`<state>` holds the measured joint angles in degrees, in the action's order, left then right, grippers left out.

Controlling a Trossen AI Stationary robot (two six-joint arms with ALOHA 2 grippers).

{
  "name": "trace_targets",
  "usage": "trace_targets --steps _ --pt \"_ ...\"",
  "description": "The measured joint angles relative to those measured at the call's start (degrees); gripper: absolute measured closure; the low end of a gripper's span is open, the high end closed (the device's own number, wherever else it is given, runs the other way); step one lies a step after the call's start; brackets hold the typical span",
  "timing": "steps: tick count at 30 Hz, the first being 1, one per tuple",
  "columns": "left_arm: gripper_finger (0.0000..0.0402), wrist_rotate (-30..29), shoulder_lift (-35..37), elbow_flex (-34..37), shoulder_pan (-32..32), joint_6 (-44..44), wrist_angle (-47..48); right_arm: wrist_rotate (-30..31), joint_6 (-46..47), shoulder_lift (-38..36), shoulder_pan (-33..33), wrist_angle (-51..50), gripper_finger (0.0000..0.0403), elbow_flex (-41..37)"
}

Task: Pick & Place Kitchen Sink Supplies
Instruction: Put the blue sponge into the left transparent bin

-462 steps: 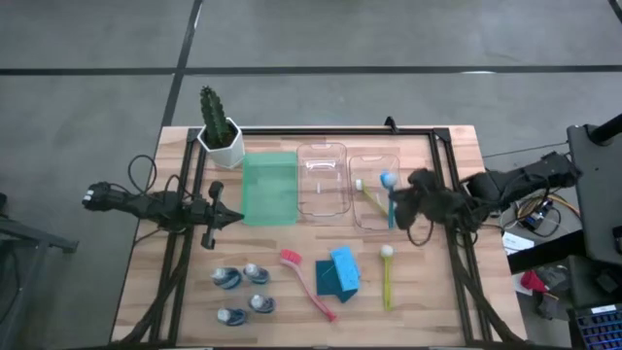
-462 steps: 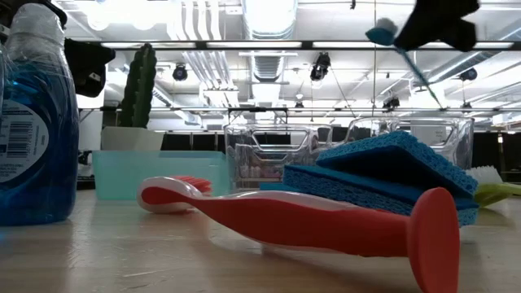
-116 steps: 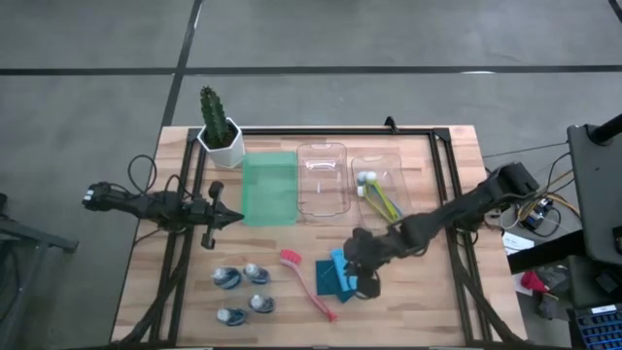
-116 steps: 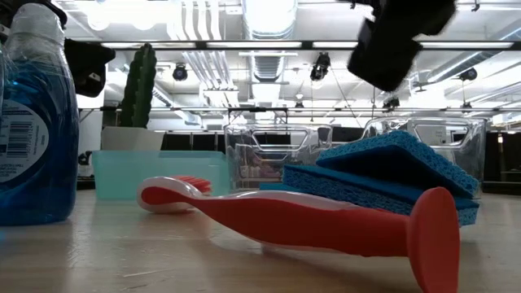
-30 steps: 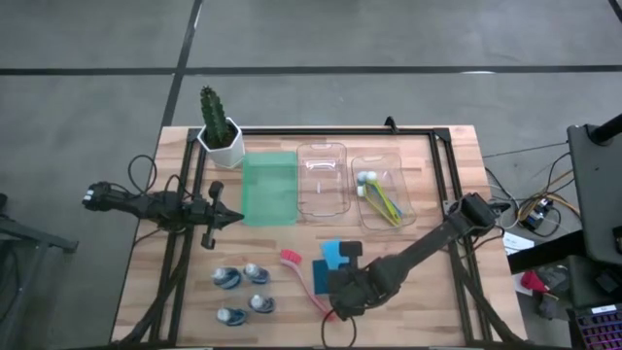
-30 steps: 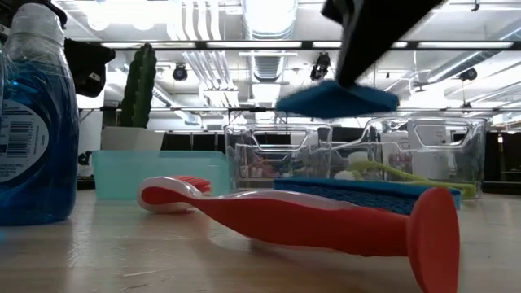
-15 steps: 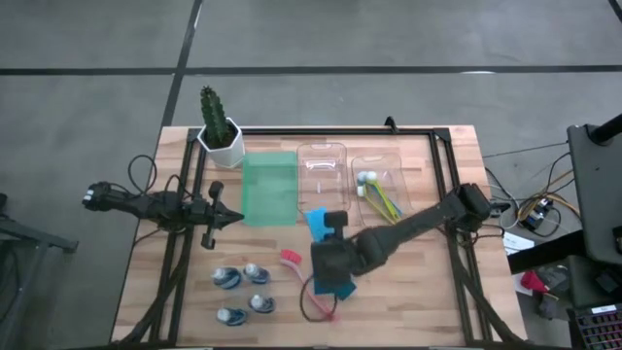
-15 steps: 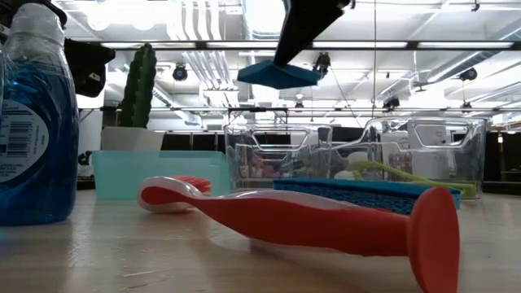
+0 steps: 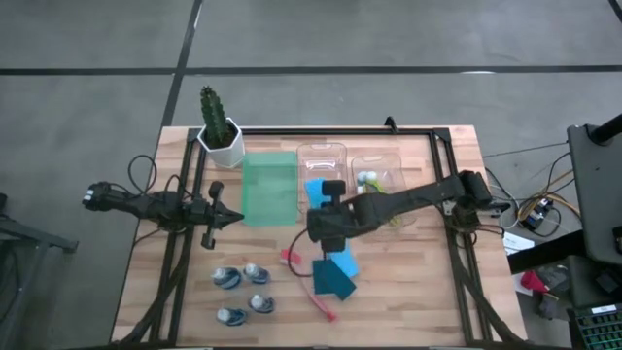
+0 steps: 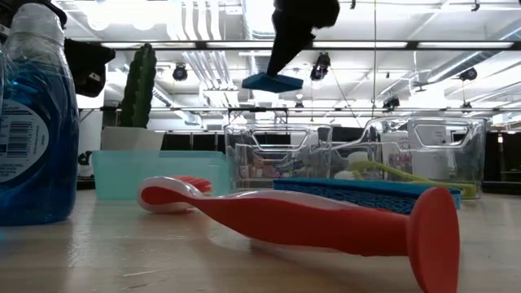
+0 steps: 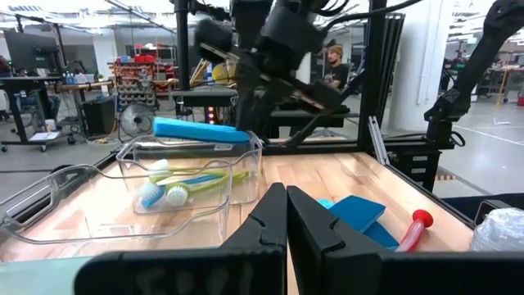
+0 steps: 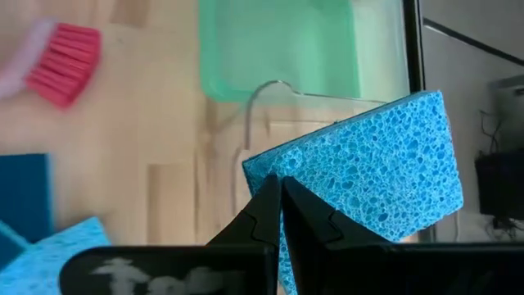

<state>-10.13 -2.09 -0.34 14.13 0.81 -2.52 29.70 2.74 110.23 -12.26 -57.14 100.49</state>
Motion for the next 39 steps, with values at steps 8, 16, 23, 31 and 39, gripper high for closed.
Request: trace_targets --steps 8,16,23,31,39 --pt "0.0399 0.00 0.00 0.00 0.00 0.00 0.00 -4.40 -2.55 0.01 5.36 0.56 0.0394 0.00" --pt "0.0399 0.00 0.00 0.00 0.00 0.00 0.00 -10.21 -3.36 0.03 11.55 2.01 0.0394 -0.39" --pt "0.0399 0.00 0.00 0.00 0.00 0.01 0.00 -17.00 -5.77 0.10 15.51 7.00 0.0394 -3.37" --pt "0.0399 -0.01 0.00 0.00 -0.02 -0.01 0.00 -19.46 -6.18 0.10 19.80 12.98 0.0394 -8.17" --pt "0.0399 -0.01 0.00 0.00 0.00 0.00 0.00 -21.02 -6.12 0.42 21.73 16.26 0.0394 -12.78"
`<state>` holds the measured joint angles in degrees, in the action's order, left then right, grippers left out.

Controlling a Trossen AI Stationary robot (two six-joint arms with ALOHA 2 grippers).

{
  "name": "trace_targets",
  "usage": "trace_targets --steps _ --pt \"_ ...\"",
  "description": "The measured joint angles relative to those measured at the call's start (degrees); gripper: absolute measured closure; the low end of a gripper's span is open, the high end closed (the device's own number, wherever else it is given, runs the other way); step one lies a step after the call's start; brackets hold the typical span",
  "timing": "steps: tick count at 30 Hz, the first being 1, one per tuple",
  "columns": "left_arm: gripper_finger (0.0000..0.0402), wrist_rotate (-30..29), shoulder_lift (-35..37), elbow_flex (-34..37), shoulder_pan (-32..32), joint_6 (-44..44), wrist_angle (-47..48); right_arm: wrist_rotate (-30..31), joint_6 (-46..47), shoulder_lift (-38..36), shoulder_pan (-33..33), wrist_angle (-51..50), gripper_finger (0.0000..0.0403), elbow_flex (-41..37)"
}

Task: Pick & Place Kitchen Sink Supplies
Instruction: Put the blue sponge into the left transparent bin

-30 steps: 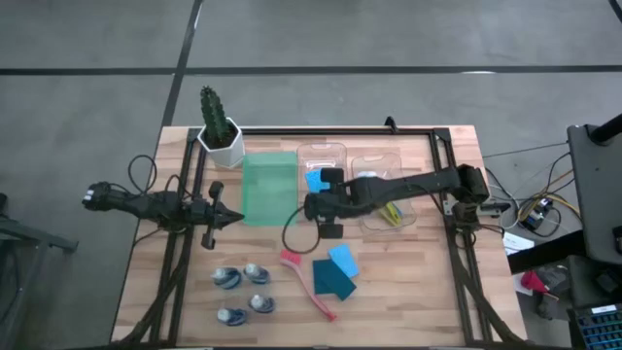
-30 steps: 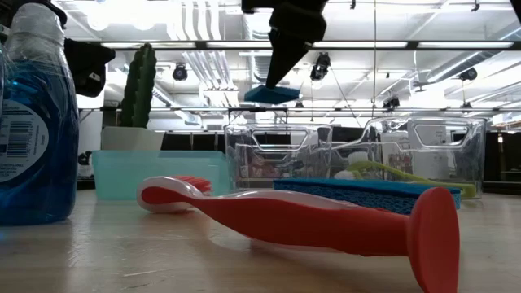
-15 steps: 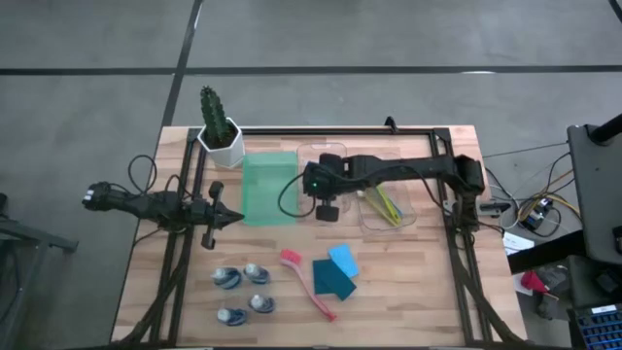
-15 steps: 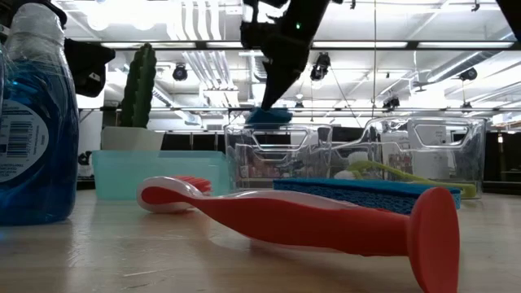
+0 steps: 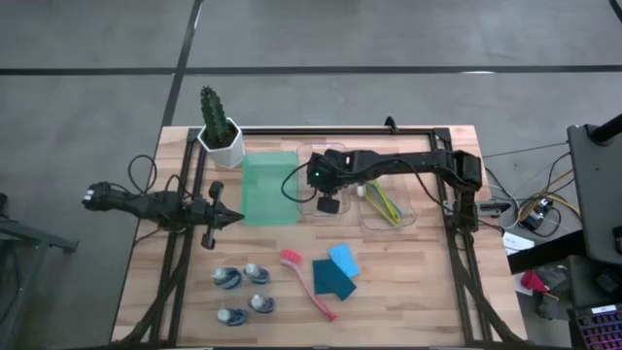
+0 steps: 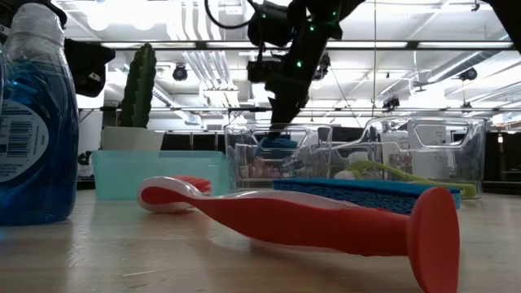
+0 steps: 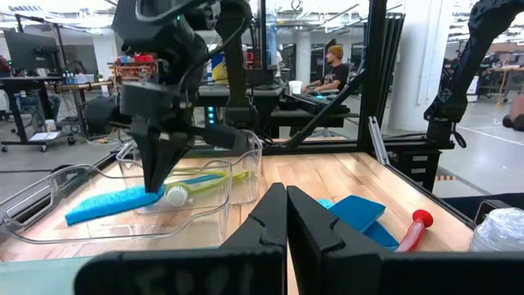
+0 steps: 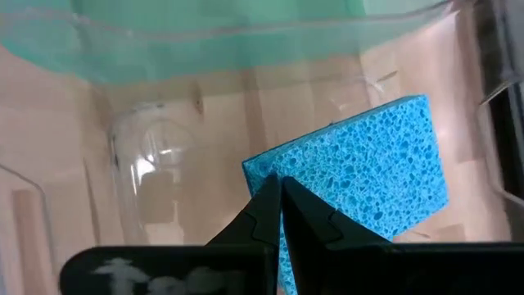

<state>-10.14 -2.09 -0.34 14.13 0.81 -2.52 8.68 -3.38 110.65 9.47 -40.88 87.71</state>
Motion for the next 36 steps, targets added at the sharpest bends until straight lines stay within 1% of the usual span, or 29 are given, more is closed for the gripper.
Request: trace_targets --steps 2,14,19,25,36 --pt "0.0399 0.01 0.00 0.00 -0.01 -0.01 0.00 -1.76 -0.16 0.00 0.12 2.58 0.0394 -1.34" --pt "0.0399 0.01 0.00 0.00 0.00 0.00 0.00 -1.86 0.81 0.09 1.13 6.50 0.0394 -5.57" --pt "0.0399 0.01 0.00 0.00 -0.01 0.01 0.00 -3.96 1.38 0.76 1.06 10.44 0.0394 -7.02" --pt "0.0399 0.01 0.00 0.00 -0.01 0.00 0.00 -5.15 1.83 2.40 1.10 11.51 0.0394 -7.35" --pt "0.0399 0.01 0.00 0.00 0.00 0.01 0.00 -6.97 2.10 3.23 1.03 12.07 0.0394 -7.35"
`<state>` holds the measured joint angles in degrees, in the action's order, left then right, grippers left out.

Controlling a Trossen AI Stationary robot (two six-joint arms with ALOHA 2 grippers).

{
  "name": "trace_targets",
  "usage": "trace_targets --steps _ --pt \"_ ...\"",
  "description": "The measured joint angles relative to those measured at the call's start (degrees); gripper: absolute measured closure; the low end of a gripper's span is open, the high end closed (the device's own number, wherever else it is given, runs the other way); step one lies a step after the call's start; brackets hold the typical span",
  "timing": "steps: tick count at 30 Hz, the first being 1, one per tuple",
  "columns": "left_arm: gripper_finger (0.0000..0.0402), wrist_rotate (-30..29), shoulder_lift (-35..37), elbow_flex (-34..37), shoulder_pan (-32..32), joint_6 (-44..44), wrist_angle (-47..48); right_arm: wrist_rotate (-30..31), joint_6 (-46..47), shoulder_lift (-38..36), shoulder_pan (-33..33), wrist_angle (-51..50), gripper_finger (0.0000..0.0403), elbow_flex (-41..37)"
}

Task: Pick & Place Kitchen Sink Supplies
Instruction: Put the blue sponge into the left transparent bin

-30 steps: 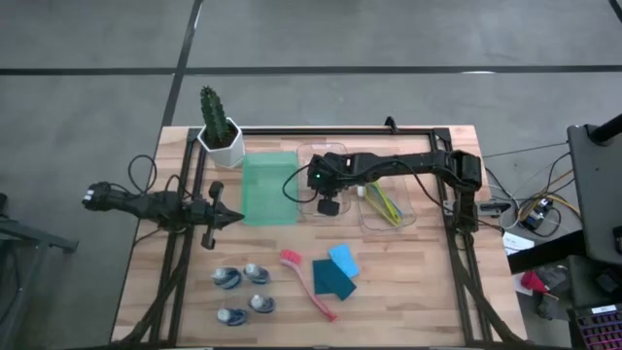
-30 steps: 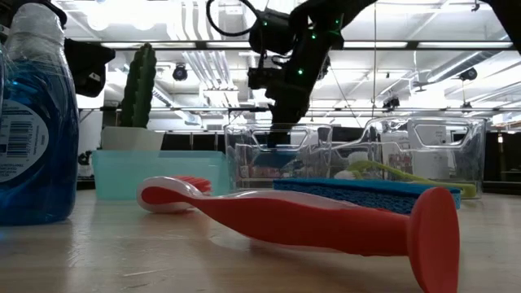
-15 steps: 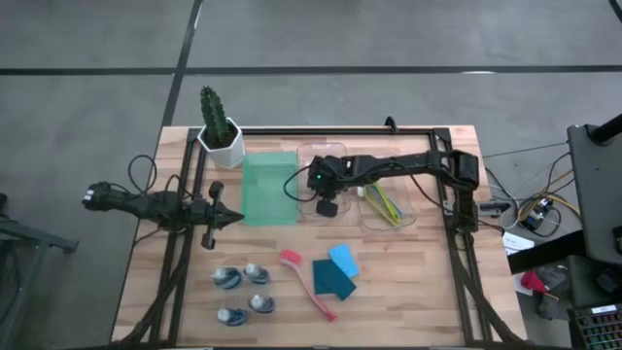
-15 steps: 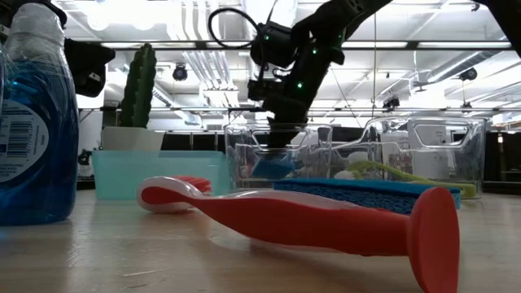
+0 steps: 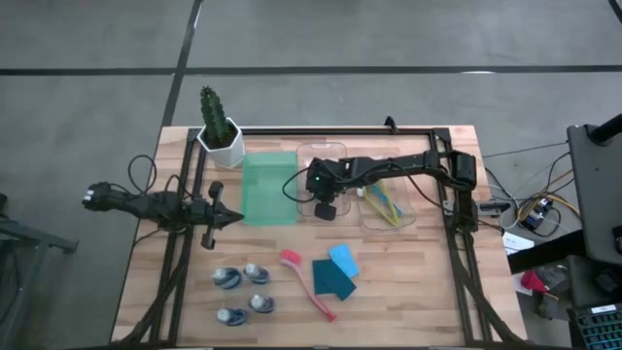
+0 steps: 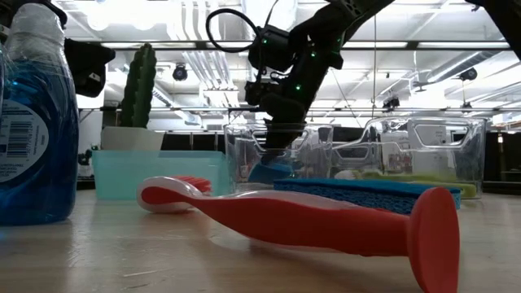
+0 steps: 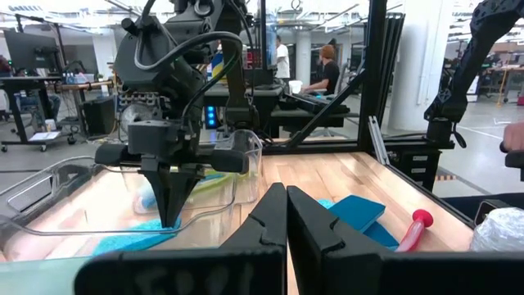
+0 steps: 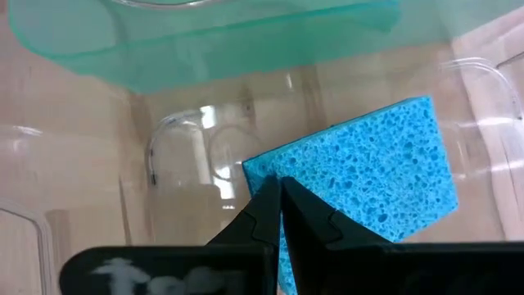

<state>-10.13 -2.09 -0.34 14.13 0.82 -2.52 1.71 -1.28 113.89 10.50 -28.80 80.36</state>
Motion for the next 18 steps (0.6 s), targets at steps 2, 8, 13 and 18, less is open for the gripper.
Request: trace_targets --steps 2,8,13,18 --pt "0.0399 0.00 0.00 0.00 0.00 0.00 0.00 0.10 -0.02 0.00 0.00 0.12 0.0394 0.13" --pt "0.0399 0.00 0.00 0.00 -0.01 -0.01 0.00 1.09 -0.18 0.11 -0.11 0.69 0.0394 1.14" --pt "0.0399 -0.01 0.00 0.00 -0.01 0.00 0.00 1.32 -0.34 0.17 -0.13 0.69 0.0380 1.55" --pt "0.0399 -0.01 0.00 0.00 -0.01 0.00 0.00 1.54 -0.29 0.17 -0.13 0.70 0.0343 1.57"
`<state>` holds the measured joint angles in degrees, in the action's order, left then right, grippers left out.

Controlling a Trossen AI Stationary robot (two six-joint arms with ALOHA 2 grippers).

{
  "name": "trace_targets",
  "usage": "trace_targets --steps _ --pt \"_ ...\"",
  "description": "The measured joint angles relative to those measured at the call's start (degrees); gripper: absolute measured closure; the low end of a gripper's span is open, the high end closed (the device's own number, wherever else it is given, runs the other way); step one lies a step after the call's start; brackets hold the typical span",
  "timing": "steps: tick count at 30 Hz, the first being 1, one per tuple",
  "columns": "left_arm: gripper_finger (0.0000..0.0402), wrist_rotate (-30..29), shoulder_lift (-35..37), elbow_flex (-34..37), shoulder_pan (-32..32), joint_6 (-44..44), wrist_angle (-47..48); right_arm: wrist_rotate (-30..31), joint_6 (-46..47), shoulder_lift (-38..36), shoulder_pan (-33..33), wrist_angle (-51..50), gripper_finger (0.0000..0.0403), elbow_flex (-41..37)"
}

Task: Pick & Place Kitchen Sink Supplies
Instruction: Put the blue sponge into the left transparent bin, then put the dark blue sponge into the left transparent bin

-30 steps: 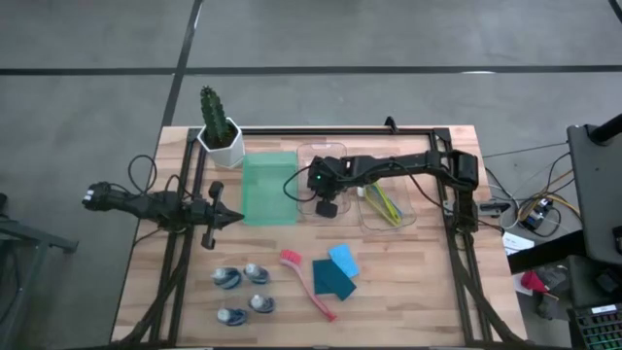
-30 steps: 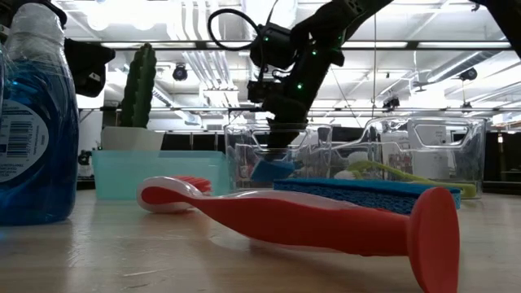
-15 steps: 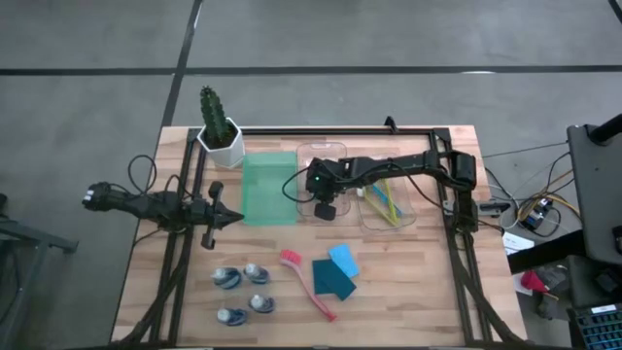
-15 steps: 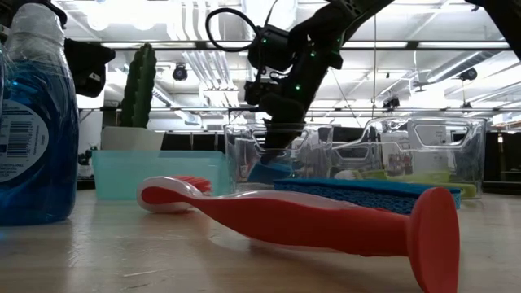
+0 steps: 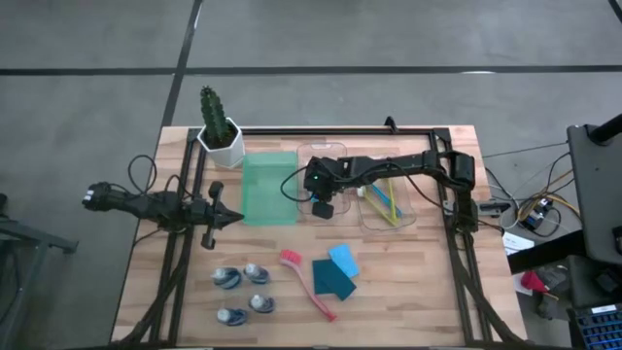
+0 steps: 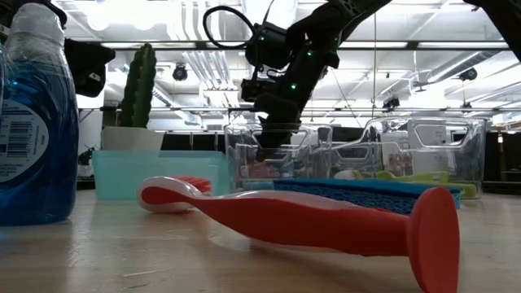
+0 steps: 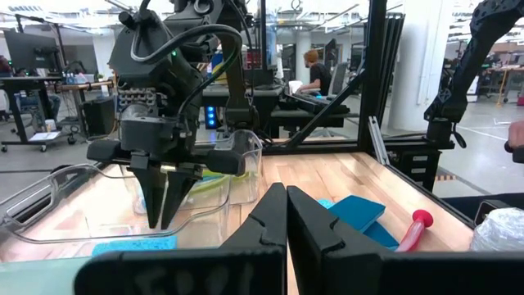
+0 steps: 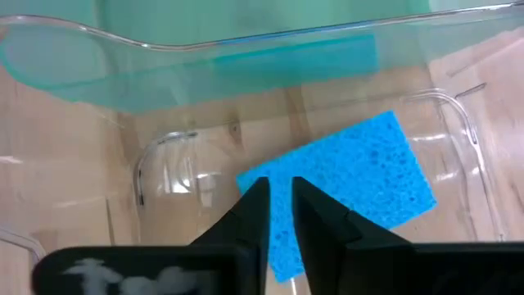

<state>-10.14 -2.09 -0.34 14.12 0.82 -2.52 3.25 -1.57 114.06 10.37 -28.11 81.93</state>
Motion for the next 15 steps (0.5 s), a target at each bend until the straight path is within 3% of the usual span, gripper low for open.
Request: trace_targets --steps 7,15 --pt "0.0399 0.01 0.00 0.00 0.01 0.00 0.00 0.61 1.28 -2.15 0.02 -0.57 0.0311 -0.08" --pt "0.0399 0.01 0.00 0.00 -0.01 0.00 0.00 0.00 3.24 -8.27 -1.72 -3.35 0.0321 -0.04"
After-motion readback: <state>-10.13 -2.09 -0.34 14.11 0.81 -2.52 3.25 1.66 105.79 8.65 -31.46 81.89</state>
